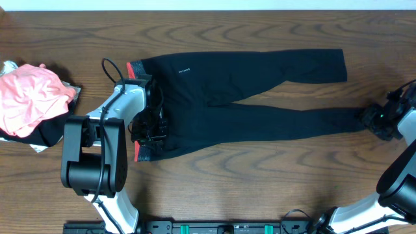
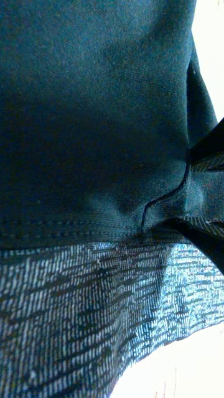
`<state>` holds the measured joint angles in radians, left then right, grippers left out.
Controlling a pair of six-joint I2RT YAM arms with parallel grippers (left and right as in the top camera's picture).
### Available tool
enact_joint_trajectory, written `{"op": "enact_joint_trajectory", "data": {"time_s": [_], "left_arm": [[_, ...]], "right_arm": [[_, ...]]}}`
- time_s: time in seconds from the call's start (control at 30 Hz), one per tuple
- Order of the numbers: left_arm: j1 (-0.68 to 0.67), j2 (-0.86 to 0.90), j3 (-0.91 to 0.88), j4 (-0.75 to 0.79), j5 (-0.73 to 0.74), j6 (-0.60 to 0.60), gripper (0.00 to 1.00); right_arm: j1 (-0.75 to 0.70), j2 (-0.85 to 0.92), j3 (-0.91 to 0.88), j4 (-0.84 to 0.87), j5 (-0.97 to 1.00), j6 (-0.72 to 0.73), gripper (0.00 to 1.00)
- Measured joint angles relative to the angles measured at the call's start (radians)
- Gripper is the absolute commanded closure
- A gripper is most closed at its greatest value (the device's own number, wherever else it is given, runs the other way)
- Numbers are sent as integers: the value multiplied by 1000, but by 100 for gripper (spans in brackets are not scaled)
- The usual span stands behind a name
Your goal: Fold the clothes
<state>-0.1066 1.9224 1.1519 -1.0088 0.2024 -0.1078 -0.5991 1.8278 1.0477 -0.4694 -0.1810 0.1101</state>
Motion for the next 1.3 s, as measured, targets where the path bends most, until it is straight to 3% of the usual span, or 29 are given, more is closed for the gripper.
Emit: {"op": "enact_joint_trajectory", "data": {"time_s": [0.03, 0.07, 0.1, 0.13, 0.97, 1.3], "left_arm": [[0, 0, 0, 0, 0, 0, 75], [0, 0, 0, 0, 0, 0, 75], [0, 0, 0, 0, 0, 0, 75], [0, 0, 0, 0, 0, 0, 75], [0, 0, 0, -33, 0, 0, 75], [0, -55, 0, 25, -16, -7, 60]], "right_arm": [[0, 0, -9, 2, -9, 3, 65], [0, 0, -13, 4, -16, -5, 84], [0, 0, -17, 5, -23, -4, 95], [0, 0, -19, 5, -28, -3, 99], [-72, 0, -18, 211, -66, 16, 99], [-72, 0, -17, 167, -54, 16, 99]]}}
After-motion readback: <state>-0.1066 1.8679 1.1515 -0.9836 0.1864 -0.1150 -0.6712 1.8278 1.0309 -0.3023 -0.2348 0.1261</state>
